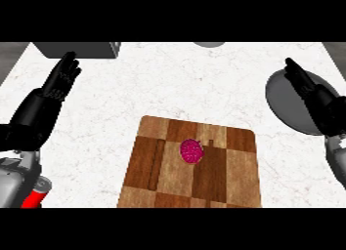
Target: Pick the cupcake from the cutting board and place it in the pan
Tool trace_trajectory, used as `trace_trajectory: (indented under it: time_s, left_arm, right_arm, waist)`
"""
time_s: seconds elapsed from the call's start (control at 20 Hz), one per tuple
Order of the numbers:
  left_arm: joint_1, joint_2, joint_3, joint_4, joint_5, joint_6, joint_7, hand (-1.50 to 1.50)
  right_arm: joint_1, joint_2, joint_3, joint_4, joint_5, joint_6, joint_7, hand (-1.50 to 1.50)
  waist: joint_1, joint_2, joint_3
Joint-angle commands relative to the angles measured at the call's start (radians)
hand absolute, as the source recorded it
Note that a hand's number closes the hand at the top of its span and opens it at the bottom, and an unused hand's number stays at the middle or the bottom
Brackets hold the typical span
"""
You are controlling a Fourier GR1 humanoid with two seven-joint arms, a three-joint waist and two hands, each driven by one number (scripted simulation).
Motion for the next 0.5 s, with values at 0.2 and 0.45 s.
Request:
trace_trajectory:
  time_s: [0.2,0.45]
  left_arm:
    - [0.071,-0.161,-0.081,0.068,0.120,-0.017,0.107,0.00]
    - [0.147,-0.229,-0.106,0.110,0.173,-0.020,0.124,0.00]
  right_arm:
    - [-0.261,0.142,0.280,-0.102,0.206,0.020,0.079,1.50]
    - [-0.321,0.148,0.406,-0.064,0.586,-0.191,0.026,-1.50]
  waist:
    - [0.065,0.039,-0.004]
    - [0.035,0.034,0.001]
